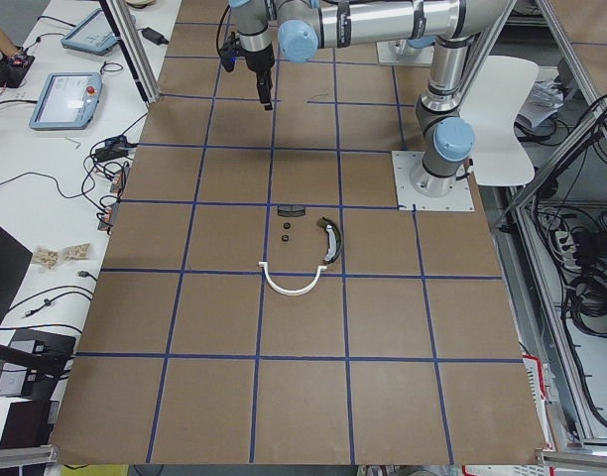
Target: Place bearing gear from tray to pile
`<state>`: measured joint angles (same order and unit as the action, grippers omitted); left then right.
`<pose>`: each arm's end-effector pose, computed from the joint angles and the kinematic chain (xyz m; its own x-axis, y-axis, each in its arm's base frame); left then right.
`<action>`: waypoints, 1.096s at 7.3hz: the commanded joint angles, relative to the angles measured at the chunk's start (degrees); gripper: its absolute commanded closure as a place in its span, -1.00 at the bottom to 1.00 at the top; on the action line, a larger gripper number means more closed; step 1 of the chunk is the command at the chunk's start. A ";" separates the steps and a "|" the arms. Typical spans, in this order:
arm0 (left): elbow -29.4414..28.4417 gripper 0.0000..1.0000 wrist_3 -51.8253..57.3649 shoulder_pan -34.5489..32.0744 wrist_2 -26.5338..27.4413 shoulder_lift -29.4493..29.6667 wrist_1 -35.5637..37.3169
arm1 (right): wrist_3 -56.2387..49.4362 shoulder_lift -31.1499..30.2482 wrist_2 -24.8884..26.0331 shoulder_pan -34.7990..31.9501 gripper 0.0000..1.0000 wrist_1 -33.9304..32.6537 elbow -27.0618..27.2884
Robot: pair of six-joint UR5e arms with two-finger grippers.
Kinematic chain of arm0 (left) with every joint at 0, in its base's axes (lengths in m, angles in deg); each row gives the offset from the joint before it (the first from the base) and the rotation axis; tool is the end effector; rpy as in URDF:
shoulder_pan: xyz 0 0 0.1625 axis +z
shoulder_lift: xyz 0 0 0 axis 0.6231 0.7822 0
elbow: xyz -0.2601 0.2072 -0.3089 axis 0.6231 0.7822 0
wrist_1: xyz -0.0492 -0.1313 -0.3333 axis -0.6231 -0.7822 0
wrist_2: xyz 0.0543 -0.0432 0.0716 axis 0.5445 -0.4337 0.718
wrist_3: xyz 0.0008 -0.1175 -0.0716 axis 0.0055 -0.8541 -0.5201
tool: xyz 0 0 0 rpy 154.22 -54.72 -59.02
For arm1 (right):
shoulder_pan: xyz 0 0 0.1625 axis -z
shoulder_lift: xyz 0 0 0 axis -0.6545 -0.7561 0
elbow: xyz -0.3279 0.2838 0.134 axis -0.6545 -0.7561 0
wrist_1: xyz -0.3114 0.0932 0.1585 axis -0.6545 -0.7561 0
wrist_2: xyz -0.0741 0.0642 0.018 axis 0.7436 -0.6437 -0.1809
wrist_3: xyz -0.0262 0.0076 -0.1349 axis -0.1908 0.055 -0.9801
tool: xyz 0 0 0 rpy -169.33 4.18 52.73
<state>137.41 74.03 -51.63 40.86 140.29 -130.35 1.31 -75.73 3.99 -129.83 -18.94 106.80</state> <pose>-0.1366 -0.4886 0.4696 -0.9999 -0.0024 0.0136 -0.0019 0.9993 0.0378 0.1276 -0.4107 0.4580 -0.9999 -0.0070 -0.0144 -0.0074 0.9995 0.0294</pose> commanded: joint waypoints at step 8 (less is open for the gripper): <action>3.94 -1.00 0.10 -1.67 1.67 -7.93 -1.65 | -0.28 0.09 0.17 0.00 -1.00 0.00 0.04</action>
<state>141.33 73.98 -53.26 42.45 132.32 -132.14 1.09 -75.67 4.15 -129.83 -18.94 106.84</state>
